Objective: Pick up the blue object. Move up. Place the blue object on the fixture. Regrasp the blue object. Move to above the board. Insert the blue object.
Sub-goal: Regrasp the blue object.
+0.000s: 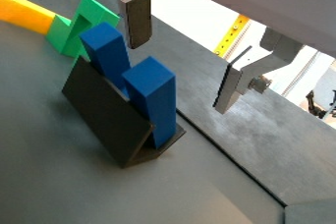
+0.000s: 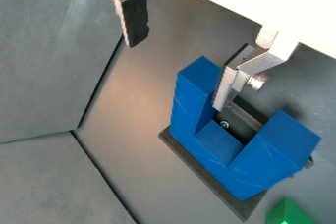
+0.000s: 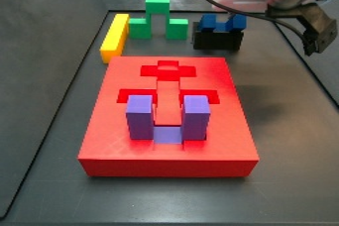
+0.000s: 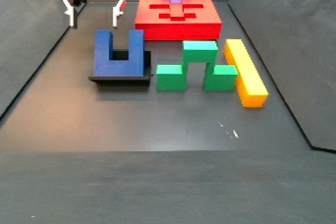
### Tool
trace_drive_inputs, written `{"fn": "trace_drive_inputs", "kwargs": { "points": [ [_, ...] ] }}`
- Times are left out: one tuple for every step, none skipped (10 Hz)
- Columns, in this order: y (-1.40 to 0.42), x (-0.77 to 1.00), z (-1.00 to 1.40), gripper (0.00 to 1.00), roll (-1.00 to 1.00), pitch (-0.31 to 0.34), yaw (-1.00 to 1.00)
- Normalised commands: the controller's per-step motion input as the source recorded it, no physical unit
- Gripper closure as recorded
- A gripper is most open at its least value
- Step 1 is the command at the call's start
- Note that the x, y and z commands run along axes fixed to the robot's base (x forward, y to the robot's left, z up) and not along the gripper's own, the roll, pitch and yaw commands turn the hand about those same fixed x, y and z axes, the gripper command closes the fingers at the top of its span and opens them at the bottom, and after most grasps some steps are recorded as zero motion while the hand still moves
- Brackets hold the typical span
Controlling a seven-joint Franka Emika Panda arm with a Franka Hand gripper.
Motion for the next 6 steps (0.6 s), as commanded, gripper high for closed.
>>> {"fn": "trace_drive_inputs", "kwargs": {
  "points": [
    [0.0, -0.08, -0.29, 0.0, 0.23, -0.143, 0.01],
    [0.0, 0.0, -0.22, 0.0, 0.18, -0.08, 0.02],
    [0.0, 0.04, -0.19, 0.0, 0.25, 0.0, 0.05],
    [0.02, 0.09, -0.12, 0.0, 0.18, 0.0, 0.03],
    [0.11, 0.0, -0.17, 0.0, 0.15, 0.0, 0.0],
    [0.14, 0.0, -0.28, 0.0, 0.15, 0.0, 0.0]
  ]
}}
